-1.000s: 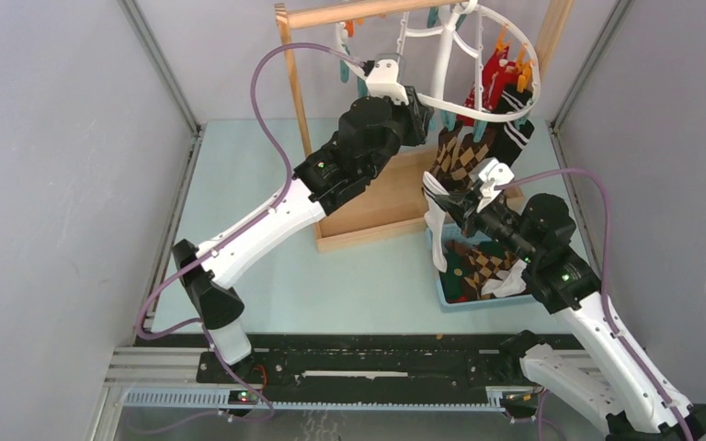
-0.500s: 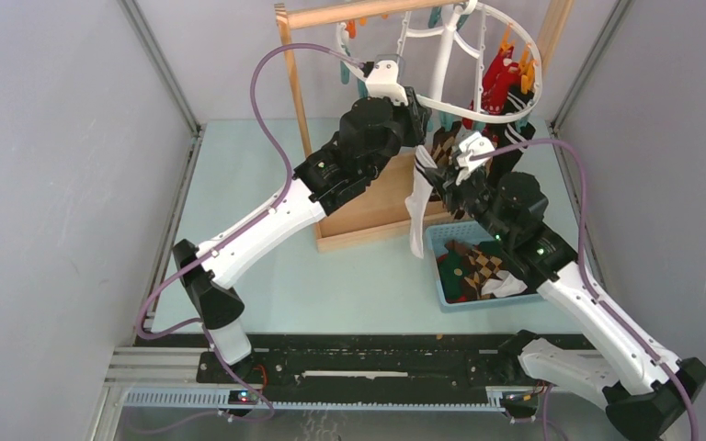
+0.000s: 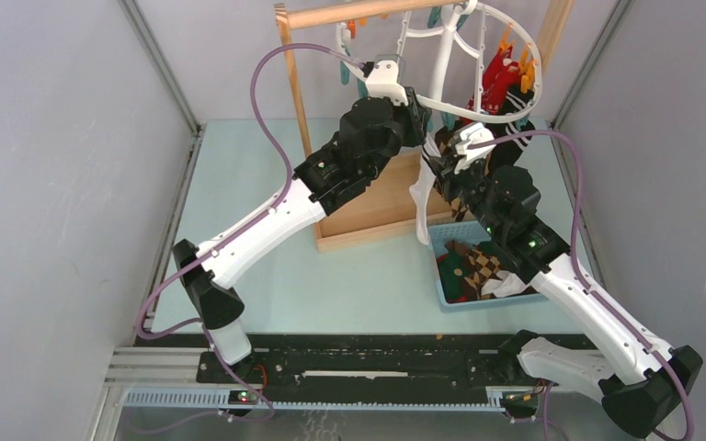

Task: Clip the socks to the hanger
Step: Clamp the sock onto the hanger.

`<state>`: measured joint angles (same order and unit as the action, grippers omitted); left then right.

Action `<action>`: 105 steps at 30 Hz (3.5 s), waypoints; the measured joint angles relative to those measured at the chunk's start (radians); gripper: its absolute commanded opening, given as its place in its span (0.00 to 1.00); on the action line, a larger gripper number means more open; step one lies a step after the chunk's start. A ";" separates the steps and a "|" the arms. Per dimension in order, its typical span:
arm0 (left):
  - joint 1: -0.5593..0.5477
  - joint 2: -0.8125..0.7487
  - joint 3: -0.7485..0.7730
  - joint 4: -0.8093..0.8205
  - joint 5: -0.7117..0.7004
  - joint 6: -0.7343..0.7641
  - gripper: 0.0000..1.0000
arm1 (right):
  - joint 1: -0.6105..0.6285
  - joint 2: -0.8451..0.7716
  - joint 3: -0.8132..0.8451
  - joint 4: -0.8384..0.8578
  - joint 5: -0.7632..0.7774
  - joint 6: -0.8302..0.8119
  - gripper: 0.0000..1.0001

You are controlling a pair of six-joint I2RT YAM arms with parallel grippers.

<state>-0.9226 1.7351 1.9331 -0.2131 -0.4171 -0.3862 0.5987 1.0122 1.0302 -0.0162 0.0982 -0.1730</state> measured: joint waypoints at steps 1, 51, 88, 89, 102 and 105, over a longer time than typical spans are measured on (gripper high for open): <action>0.000 0.000 0.000 0.000 0.000 0.000 0.01 | 0.000 0.000 0.000 0.000 0.003 0.000 0.00; 0.000 0.000 0.000 -0.015 0.001 -0.026 0.23 | 0.026 0.076 0.041 0.140 0.058 -0.182 0.00; 0.000 -0.374 -0.410 0.034 0.265 -0.109 0.75 | -0.160 -0.085 0.045 -0.127 -0.291 -0.047 0.69; 0.000 -0.396 -0.444 0.048 0.282 -0.105 0.75 | -0.195 -0.101 0.045 -0.157 -0.341 -0.045 0.70; 0.000 -0.717 -0.957 0.254 0.446 0.086 0.96 | -0.771 -0.203 0.042 -0.541 -0.917 -0.144 0.83; 0.000 -0.772 -1.033 0.286 0.449 0.149 0.98 | -0.872 -0.174 0.042 -0.688 -0.988 -0.263 0.84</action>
<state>-0.9226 0.9627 0.9005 0.0731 0.0315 -0.2371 -0.2729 0.8387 1.0718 -0.7044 -0.8902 -0.4358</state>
